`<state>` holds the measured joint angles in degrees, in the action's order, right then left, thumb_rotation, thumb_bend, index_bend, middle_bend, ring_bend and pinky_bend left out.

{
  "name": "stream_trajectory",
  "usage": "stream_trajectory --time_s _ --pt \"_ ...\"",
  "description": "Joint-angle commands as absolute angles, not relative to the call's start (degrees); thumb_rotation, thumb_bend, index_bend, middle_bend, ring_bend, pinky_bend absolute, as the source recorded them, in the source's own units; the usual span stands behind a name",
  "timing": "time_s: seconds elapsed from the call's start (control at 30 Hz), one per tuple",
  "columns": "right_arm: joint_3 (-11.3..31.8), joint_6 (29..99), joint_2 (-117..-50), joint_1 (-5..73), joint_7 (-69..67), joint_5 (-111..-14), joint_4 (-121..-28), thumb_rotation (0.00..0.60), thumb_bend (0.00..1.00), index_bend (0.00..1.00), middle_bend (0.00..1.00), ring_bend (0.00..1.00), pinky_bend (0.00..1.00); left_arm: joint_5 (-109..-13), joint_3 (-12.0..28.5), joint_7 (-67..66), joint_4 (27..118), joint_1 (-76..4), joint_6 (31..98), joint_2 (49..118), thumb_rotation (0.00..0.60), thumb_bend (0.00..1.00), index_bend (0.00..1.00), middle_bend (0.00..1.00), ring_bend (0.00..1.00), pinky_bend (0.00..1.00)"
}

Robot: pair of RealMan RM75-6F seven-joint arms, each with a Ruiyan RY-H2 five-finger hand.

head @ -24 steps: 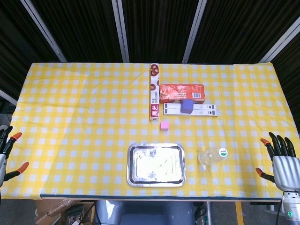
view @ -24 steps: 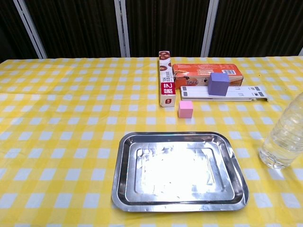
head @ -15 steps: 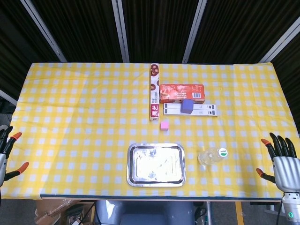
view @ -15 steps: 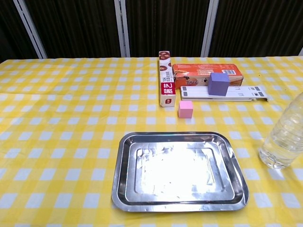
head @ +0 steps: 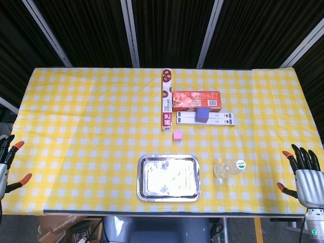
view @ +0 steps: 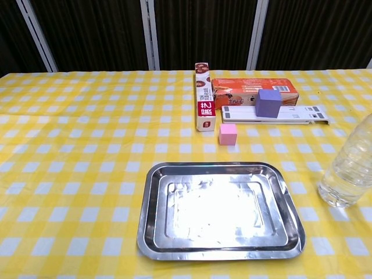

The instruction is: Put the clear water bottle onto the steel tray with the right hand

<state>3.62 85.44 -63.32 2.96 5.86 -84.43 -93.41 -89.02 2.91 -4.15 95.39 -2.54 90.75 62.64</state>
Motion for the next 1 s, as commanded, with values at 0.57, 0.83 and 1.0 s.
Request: stream_trajectory --time_s 0.57,0.83,1.0 --pt "2.6 75.8 -64.9 7.7 -24.3 -86.7 -87.6 0.600 0.11 0.15 0.06 0.00 0.00 -91.1 2.4 -1.9 95.0 -1.2 93.9 62.2 0.600 0.21 0.13 0.00 0.00 0.00" --pt "1.0 69.1 -67.8 11.1 -38.3 -88.3 -83.0 0.600 0.11 0.15 0.06 0.00 0.00 -90.5 2.5 -0.9 94.9 -1.0 93.8 61.9 0.600 0.21 0.13 0.00 0.00 0.00" --pt "0.0 66.0 -70.3 12.8 -45.2 -88.9 -80.6 0.600 0.11 0.15 0.06 0.00 0.00 -90.6 2.4 -1.2 95.0 -1.1 93.6 62.0 0.600 0.21 0.13 0.00 0.00 0.00"
